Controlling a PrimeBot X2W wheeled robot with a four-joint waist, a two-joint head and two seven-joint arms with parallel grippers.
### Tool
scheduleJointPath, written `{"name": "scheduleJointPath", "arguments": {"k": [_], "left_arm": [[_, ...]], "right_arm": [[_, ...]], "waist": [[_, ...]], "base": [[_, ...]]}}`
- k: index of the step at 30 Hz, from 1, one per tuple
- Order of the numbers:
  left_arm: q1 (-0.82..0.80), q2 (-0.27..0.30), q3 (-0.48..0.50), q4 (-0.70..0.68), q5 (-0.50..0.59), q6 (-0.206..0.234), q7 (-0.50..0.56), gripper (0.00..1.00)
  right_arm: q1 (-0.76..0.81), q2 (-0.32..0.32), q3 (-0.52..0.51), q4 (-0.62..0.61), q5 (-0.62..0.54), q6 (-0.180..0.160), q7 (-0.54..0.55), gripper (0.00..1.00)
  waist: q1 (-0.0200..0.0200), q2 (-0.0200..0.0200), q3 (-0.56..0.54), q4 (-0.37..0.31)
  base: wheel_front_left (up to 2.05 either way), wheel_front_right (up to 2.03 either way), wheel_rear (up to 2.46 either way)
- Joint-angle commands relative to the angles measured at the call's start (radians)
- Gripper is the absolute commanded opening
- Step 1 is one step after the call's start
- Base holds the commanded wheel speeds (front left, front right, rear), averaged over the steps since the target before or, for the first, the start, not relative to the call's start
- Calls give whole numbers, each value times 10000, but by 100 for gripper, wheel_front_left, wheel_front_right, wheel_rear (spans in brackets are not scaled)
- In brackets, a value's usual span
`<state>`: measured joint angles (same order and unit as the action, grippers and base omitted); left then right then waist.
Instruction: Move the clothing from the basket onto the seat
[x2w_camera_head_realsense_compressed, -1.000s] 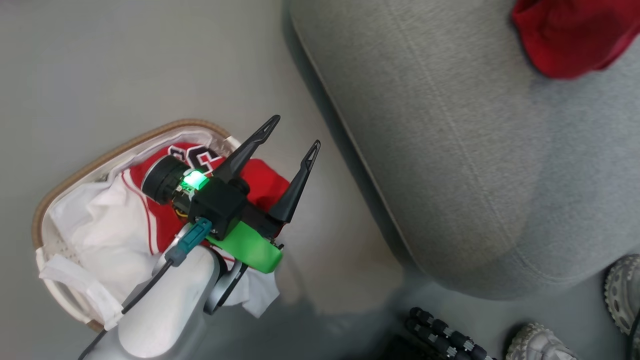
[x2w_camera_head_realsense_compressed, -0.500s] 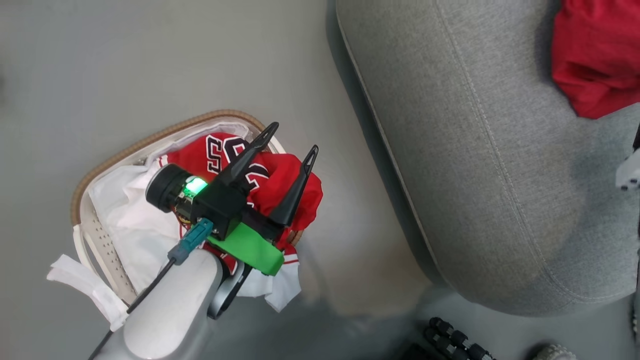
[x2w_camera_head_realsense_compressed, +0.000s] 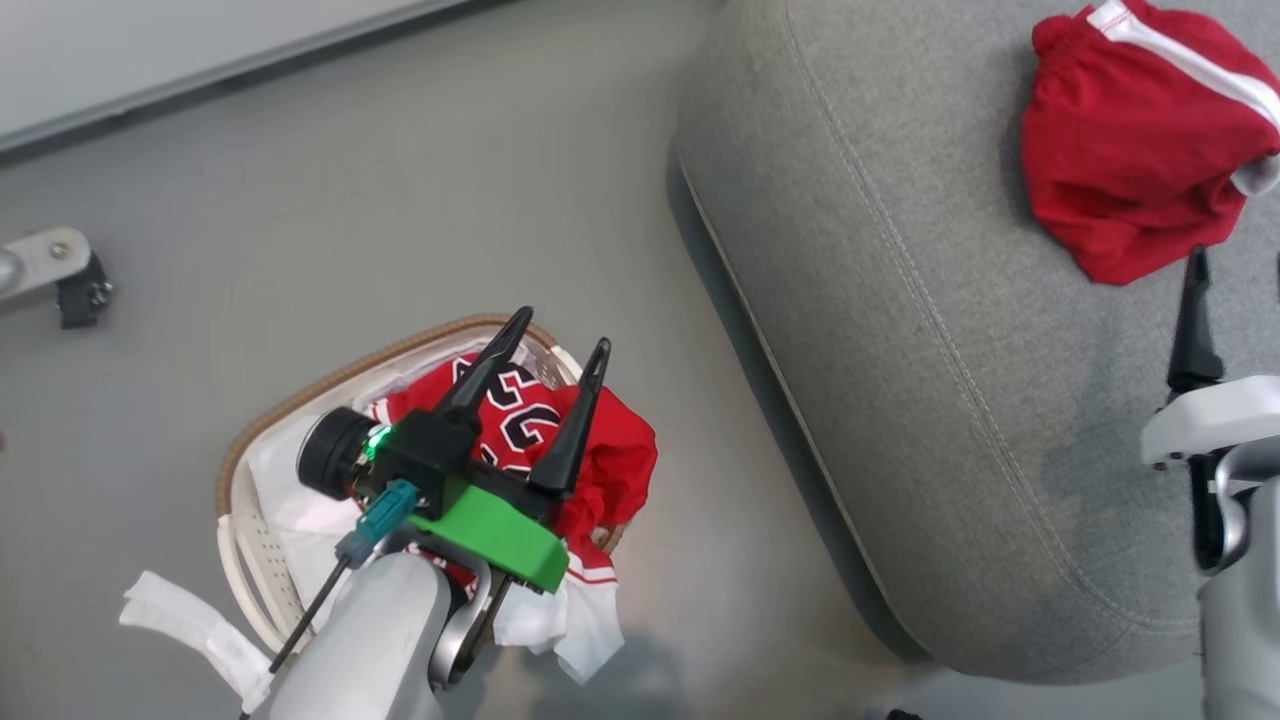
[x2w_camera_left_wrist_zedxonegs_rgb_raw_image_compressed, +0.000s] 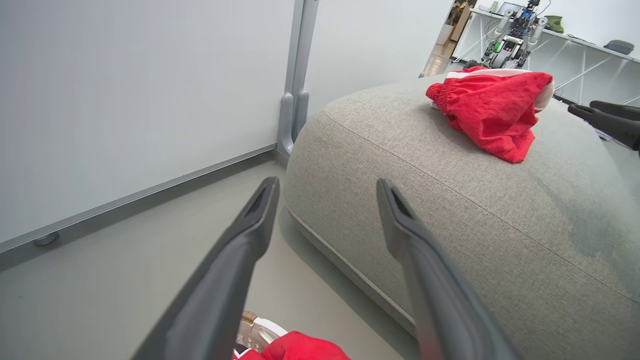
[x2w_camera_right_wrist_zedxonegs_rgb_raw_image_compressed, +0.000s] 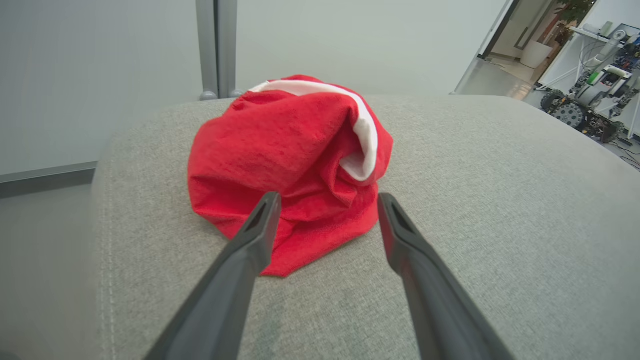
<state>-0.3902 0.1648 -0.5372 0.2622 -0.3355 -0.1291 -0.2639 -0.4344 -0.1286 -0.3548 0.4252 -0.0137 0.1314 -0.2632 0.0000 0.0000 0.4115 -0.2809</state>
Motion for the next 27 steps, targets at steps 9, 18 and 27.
{"name": "scheduleJointPath", "arguments": {"k": [9, 18, 27], "left_arm": [[1074, -584, 1796, 477, 475, -17, -10, 100], [1785, -895, 3530, 1187, 909, 44, -10, 100], [2503, -1050, 4913, 1650, 1370, 65, -11, 100]], "right_arm": [[550, 345, 1737, -448, 731, -14, -24, 100], [821, 653, 2624, -554, 1129, -14, -24, 100], [1355, 747, 3068, -315, 1392, -14, -24, 100]], "waist": [[0, 0, -1582, 1415], [0, 0, -2260, 2461], [0, 0, -2877, 2896]], "base": [[0, 0, 0], [0, 0, 0], [0, 0, 0]]}}
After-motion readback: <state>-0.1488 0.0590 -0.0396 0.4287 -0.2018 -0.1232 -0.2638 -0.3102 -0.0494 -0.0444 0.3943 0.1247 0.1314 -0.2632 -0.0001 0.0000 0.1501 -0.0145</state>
